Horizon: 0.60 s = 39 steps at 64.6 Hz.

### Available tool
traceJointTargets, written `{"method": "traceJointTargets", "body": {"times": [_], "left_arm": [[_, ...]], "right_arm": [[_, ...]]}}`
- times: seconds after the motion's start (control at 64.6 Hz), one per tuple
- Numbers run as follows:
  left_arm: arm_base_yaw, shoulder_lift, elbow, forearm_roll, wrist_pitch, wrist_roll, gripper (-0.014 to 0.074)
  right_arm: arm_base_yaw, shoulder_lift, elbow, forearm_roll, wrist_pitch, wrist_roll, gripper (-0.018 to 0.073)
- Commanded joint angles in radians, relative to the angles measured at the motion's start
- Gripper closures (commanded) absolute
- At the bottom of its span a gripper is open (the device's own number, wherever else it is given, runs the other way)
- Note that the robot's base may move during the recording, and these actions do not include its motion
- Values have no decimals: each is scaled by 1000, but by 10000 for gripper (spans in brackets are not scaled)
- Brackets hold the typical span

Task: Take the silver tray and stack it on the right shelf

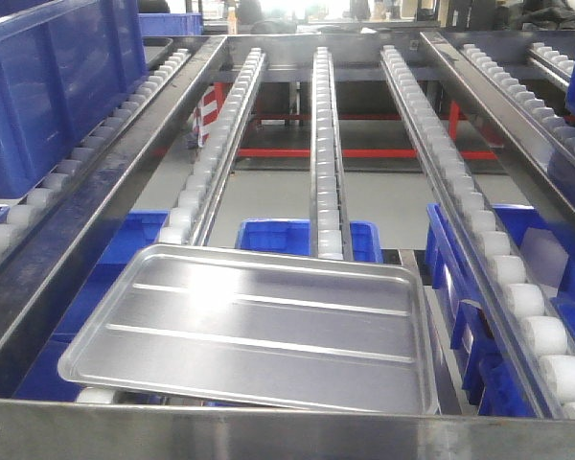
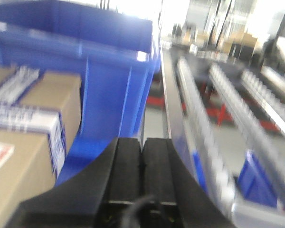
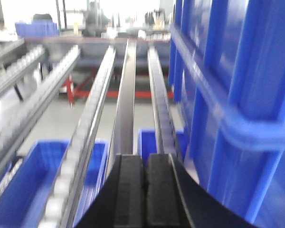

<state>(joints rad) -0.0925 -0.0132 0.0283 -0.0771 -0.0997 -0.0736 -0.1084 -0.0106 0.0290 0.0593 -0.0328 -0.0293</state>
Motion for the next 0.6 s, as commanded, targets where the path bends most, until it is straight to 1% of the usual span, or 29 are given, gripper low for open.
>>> {"method": "traceJointTargets", "body": {"times": [0.0,0.108,0.201,0.294,0.341,0.418,0.511,0.558,0.589], "left_arm": [[-2,7,-78,-16,-85,-2,688],[-18,57,-254,-16,114,-2,688],[-32,135,-407,-16,280,-2,688],[-55,245,-523,-16,419,-2,686],[-68,305,-574,-16,472,-2,686],[-97,408,-635,-16,524,-1,686],[-152,523,-678,-21,565,17,683],[-185,569,-691,-43,577,52,643],[-211,599,-698,-56,584,74,592]], "right_arm": [[1,-20,-63,8,-126,7,510],[1,-2,-177,8,-84,8,510],[7,49,-281,8,-29,44,510],[36,131,-358,8,33,95,505],[57,175,-390,8,61,103,484],[103,250,-436,8,103,103,402],[179,334,-480,8,156,103,246],[224,373,-503,10,181,103,181],[261,400,-518,10,198,103,148]]}}
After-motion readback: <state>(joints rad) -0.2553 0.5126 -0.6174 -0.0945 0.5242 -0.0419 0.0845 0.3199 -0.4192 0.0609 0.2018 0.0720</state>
